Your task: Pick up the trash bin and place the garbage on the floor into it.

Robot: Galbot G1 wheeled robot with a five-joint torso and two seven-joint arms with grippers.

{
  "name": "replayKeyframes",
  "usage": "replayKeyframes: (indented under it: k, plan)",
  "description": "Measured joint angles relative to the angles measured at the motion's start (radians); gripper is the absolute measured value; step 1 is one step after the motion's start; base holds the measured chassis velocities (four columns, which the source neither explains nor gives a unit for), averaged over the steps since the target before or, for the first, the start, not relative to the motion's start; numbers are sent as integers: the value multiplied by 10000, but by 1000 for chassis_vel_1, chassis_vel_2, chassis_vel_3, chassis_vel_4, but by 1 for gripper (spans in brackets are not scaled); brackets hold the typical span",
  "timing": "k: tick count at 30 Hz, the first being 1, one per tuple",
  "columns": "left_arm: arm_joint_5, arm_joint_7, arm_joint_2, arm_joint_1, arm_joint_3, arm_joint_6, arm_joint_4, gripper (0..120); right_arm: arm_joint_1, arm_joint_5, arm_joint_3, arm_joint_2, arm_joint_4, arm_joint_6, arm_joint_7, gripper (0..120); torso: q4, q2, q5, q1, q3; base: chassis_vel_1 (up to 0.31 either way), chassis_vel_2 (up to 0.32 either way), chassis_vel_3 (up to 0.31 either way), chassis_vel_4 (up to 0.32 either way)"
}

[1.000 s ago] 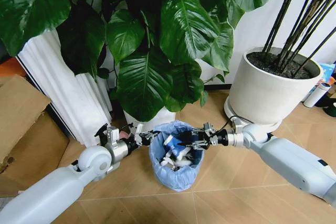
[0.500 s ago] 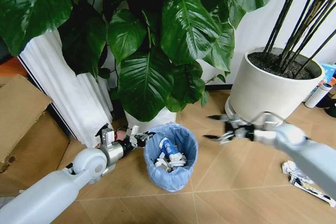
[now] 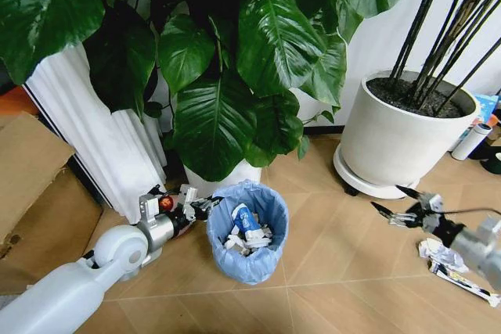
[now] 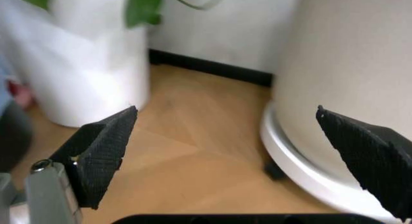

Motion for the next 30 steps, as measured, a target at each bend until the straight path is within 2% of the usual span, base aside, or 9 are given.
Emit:
replayKeyframes:
  k: [2,6,9,13,22,30]
  plan:
    - [62,-2,1,205,-212,-6,-52,0,-339,-366,407,567,0,-18,-36,100,-2,0,-1,0,0,0,0,0,0]
    - [123,-19,-4,389,-414,-10,-120,0,-558,-577,657,1056,-9,-8,-231,100,-4,0,-2,0,0,0,0,0,0]
    - [165,-35,76,572,-626,-19,-194,0,-668,-1034,873,1907,5,-1,-494,100,0,0,-1,0,0,0,0,0,0]
    - [155,-36,187,616,-723,-24,-226,0,-788,-1289,993,2414,-34,-4,-618,100,0,0,-3,1,1,0,0,0,0]
    - [105,-37,170,550,-667,-26,-232,0,-691,-1370,973,2872,-296,95,-718,100,-1,0,-5,1,1,-12,-16,12,17]
    - [105,-10,154,554,-616,-36,-200,0,-611,-1432,883,2992,-476,152,-841,100,-1,0,0,2,2,-150,-142,167,153]
